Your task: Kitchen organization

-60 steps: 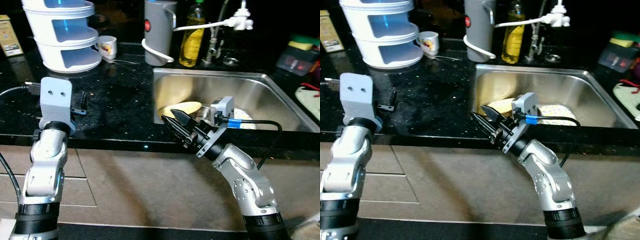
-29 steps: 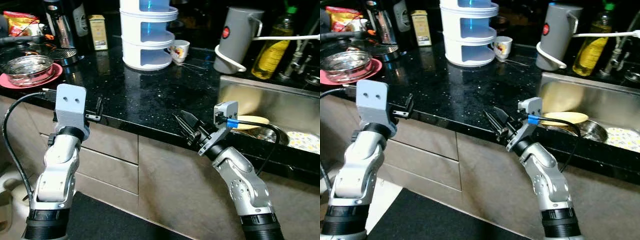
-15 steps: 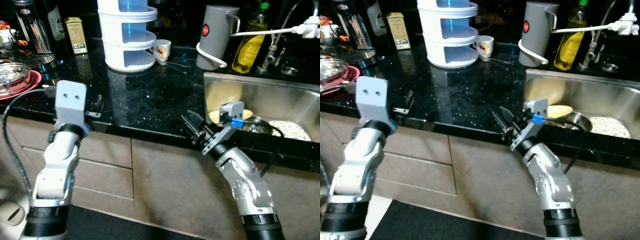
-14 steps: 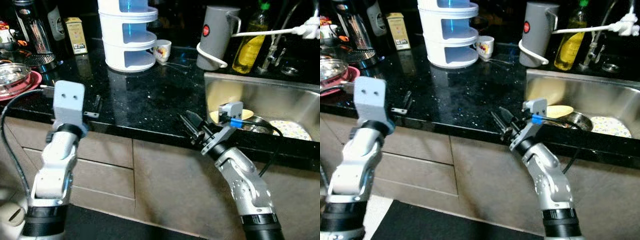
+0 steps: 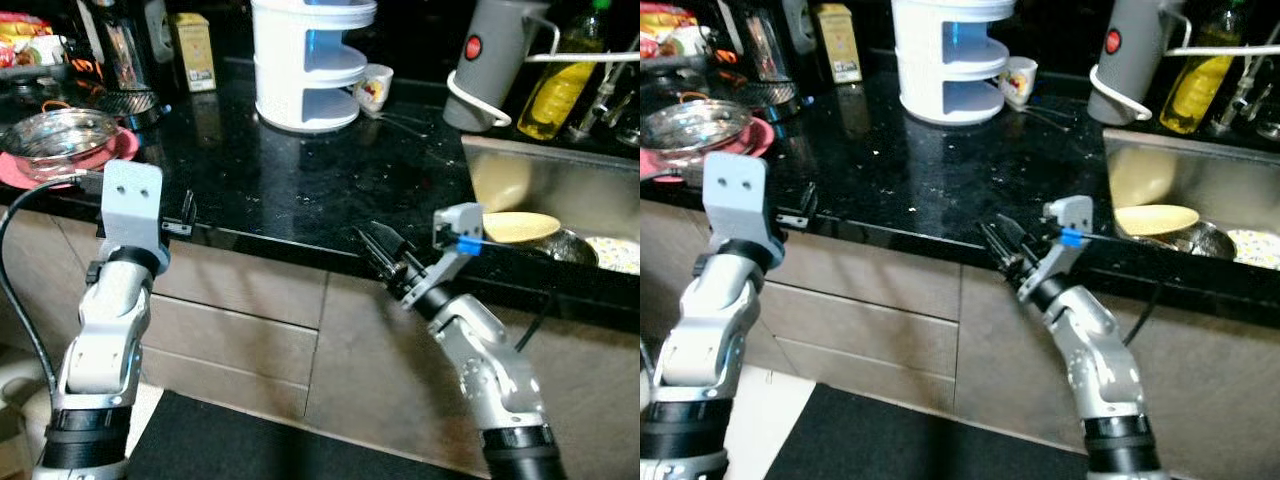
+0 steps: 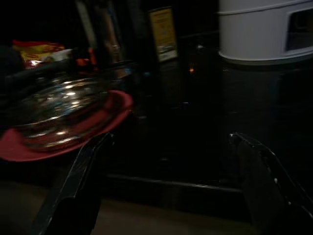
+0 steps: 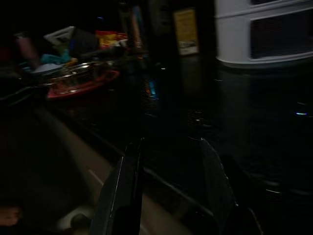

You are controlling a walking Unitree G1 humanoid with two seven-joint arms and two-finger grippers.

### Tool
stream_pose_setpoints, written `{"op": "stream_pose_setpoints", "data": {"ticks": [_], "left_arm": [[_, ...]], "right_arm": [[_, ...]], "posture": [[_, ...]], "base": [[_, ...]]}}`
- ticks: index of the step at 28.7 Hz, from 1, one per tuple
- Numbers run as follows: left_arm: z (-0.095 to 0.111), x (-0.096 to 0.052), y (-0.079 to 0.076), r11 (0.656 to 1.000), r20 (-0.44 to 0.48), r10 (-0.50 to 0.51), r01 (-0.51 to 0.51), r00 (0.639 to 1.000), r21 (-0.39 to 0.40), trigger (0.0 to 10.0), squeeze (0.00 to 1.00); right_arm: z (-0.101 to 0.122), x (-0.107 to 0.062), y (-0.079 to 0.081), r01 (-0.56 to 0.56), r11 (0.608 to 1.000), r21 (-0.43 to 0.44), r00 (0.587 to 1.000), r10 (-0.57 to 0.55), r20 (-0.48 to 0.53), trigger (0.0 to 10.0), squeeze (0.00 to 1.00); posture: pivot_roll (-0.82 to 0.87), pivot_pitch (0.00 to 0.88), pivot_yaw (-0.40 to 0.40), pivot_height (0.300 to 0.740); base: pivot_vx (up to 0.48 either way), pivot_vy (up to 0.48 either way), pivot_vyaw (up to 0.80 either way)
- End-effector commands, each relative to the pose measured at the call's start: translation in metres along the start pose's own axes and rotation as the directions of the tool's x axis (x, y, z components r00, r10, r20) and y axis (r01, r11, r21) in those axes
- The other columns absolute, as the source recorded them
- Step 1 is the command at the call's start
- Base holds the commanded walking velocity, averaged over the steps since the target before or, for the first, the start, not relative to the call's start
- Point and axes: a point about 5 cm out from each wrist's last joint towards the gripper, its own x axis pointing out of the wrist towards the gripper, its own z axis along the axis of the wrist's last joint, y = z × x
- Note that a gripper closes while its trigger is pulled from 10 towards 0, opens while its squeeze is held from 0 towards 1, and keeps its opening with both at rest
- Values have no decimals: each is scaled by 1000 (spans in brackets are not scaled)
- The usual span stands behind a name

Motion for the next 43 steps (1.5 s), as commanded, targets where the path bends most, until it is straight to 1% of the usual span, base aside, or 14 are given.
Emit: {"op": "stream_pose_setpoints", "data": {"ticks": [1,13,15,22,28,30,32,36,40,43], "left_arm": [[-1,0,-2,1000,-8,-9,9,1000,-5,10000,0],[-1,1,-2,1000,-2,-8,8,1000,-7,10000,0],[1,1,-5,1000,6,-21,21,1000,-22,10000,0],[3,1,-9,999,11,-37,37,999,-22,10000,0],[1,-1,-11,998,3,-56,56,998,-14,10000,0],[2,-1,-11,999,8,-50,50,999,-20,10000,0],[2,0,-9,999,9,-25,25,1000,-40,10000,0],[3,-1,-8,998,22,-16,18,1000,-61,10000,0],[4,-1,-8,998,28,-14,15,1000,-59,10000,0],[6,-3,-4,999,41,-1,3,999,-47,10000,0]], "right_arm": [[-1,-3,-3,15,1000,-16,1000,-15,-14,10000,0],[-2,-3,-3,8,1000,-18,1000,-8,-21,10000,0],[-3,-3,-3,4,1000,-19,1000,-4,-24,10000,0],[-2,-3,-3,4,1000,-20,1000,-4,-25,10000,0],[-4,-6,-1,4,1000,-18,1000,-4,-30,10000,0],[-4,-6,-1,4,1000,-19,1000,-4,-30,10000,0],[-3,-6,-2,5,1000,-20,1000,-6,-30,10000,0],[-3,-6,-3,6,1000,-22,1000,-7,-31,10000,0],[-3,-6,-3,7,1000,-23,999,-8,-32,10000,0],[-4,-7,-3,7,1000,-26,999,-8,-37,10000,0]], "posture": [[-11,0,-59,740],[-13,0,-59,740],[-12,0,-60,740],[-18,0,-59,740],[-21,0,-58,740],[-23,0,-58,740],[-23,0,-58,740],[-23,0,-58,740],[-22,0,-57,740],[-19,0,-60,740]], "base": [[0,345,0],[0,322,0],[0,0,0],[0,0,0],[0,-451,0],[0,-428,0],[0,0,0],[0,0,0],[0,0,0],[0,0,0]]}}
